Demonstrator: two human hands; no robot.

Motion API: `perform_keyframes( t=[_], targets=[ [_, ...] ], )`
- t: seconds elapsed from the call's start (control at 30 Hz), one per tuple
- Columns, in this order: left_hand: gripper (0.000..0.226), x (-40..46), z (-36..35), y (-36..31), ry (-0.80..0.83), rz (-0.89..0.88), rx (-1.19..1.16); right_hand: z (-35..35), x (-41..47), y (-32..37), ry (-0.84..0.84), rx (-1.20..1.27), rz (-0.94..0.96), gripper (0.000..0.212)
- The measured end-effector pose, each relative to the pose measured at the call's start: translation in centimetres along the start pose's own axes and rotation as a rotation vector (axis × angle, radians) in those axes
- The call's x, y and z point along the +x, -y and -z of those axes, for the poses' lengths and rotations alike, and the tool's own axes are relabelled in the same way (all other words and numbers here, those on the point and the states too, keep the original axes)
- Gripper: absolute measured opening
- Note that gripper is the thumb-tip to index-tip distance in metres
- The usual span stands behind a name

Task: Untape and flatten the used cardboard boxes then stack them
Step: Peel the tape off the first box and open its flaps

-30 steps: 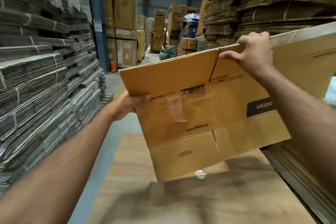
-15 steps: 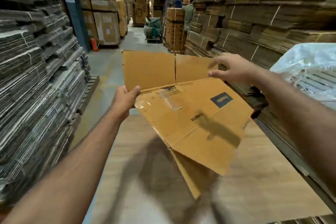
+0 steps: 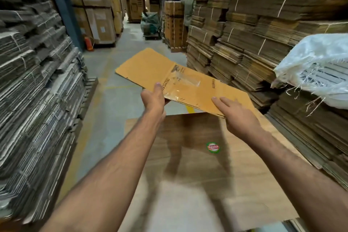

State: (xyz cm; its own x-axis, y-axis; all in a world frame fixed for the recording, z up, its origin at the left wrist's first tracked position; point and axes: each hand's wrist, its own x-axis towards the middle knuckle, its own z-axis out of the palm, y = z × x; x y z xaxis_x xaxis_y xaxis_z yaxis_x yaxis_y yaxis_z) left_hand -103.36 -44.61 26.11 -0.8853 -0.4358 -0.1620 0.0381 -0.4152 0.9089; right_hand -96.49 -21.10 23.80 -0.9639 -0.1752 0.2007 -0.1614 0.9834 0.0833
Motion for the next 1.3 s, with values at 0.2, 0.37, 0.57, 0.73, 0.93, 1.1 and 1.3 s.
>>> perform_keyframes(
  t=[0.2, 0.37, 0.57, 0.73, 0.93, 1.1, 1.3],
  targets=[
    [0.01, -2.5, 5.2, -0.8, -0.11, -0.142, 0.007, -0.7, -1.1, 2.5, -0.203, 0.045, 0.184, 0.07],
    [0.022, -6.4, 13.6, 3.6, -0.277, -0.065, 0.108, -4.5, -3.3, 4.0, 0.134, 0.167, 0.35, 0.083],
    [0.018, -14.9, 23.3, 10.3, -0.184, 0.244, 0.239, -8.9, -10.0, 4.4, 0.435, 0.171, 0.383, 0.045],
    [0.018, -19.4, 26.2, 12.5, -0.197, 0.327, 0.235, -10.2, -15.0, 4.5, 0.422, 0.189, 0.474, 0.04],
    [0.022, -20.4, 28.1, 13.1, -0.202, 0.362, 0.216, -9.9, -16.5, 5.9, 0.554, 0.185, 0.374, 0.06],
    [0.01, -20.2, 30.0, 15.0, -0.232, 0.371, 0.182, -12.0, -18.3, 7.7, 0.533, 0.173, 0.402, 0.075],
    [0.017, -21.5, 32.8, 18.8, -0.312, 0.511, 0.037, -18.6, -20.0, 9.6, 0.513, 0.088, 0.426, 0.082]
  ],
)
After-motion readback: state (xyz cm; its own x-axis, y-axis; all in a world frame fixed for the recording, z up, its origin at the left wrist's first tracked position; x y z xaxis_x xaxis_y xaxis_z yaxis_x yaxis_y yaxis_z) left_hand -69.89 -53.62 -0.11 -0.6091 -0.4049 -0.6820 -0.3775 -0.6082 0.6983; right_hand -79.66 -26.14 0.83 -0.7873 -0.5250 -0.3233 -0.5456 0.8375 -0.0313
